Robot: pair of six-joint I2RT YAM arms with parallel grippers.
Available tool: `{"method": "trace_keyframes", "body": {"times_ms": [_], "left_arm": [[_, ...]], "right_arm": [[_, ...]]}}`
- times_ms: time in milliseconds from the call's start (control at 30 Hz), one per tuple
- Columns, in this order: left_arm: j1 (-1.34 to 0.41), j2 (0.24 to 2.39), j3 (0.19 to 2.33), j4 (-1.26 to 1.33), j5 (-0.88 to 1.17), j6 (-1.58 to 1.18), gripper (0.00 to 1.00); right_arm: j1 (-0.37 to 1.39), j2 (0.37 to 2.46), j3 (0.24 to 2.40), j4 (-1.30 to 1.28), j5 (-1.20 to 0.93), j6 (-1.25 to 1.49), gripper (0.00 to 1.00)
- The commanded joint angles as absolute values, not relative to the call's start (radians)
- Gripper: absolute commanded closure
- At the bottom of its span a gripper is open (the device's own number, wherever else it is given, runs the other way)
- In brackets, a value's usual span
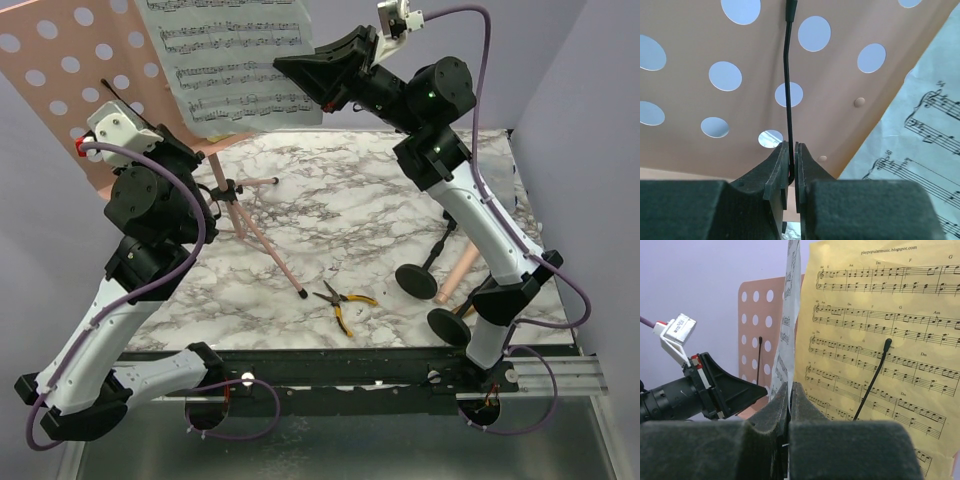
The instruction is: Set up the instrument practice props
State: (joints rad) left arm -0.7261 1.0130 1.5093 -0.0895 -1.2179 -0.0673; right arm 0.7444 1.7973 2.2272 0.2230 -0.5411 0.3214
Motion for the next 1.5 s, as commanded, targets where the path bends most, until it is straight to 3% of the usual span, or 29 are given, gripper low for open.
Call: {"method": "trace_keyframes", "body": {"times_ms": [0,433,1467], "left_arm": [[-0.725,0.973,1.509,-0.054,-1.193,-0.029,0.89],[-0.725,0.929,1.507,-0.055,-1.09,-0.037,0.99],[-0.727,0.897,1.554,-0.144,-1.029,-0.09,1.0]], "right_arm": [[0.754,1.83,2.267,0.201,-0.501,0.291,0.99],[0.78,1.963,2.385,0.21,-0.535,0.254,0.99],[0.957,2.176,2.536,0.395,-0.489,0.304,1.0]]}}
